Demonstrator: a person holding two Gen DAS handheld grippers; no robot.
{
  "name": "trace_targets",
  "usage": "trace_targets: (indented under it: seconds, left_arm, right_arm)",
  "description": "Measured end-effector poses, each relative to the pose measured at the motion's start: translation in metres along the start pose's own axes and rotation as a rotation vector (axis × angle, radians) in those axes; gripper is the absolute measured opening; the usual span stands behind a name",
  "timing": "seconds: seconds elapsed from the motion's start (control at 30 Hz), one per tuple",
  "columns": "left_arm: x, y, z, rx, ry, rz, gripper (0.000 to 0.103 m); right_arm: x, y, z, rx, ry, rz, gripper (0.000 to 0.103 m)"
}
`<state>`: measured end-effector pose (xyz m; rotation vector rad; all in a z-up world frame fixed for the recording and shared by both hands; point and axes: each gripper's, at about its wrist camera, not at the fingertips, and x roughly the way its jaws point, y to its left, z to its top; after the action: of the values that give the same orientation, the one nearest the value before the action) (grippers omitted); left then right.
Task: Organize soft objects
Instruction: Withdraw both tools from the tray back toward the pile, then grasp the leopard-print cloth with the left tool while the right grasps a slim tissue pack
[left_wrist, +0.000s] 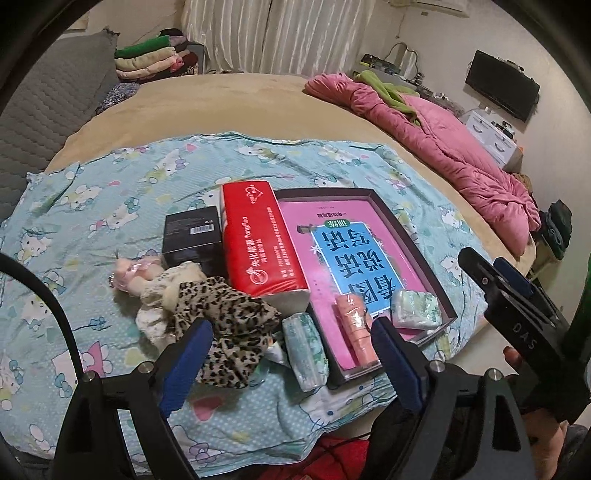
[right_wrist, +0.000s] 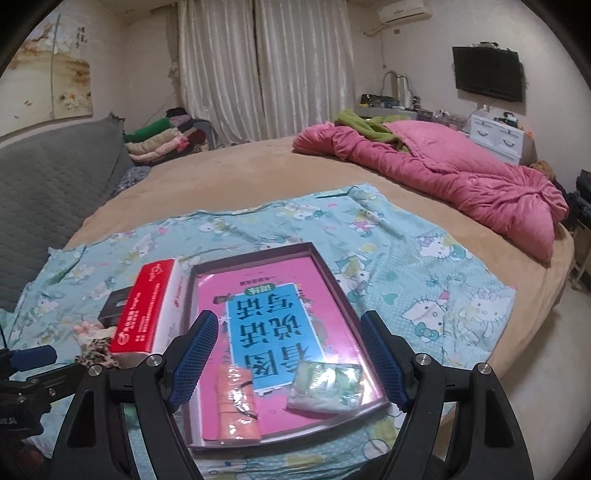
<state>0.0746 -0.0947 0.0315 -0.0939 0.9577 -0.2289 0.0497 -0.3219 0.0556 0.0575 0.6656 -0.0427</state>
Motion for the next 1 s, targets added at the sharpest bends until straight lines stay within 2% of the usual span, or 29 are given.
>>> trace_targets:
  seconds: [0.3,1.0]
  left_arm:
    - [-0.012,0.017,0.0,-0.021,-0.013,0.026,0.087]
    - [-0.035,0.097,-0.009,-0.19,-0.047,0.077,0.087]
  right_arm:
    - [-0.005,0.021,0.0,0.013,0.061,0.106,0.08]
    - [-0.015,0.07,-0.015,-0.133,0.092,0.158,0.081]
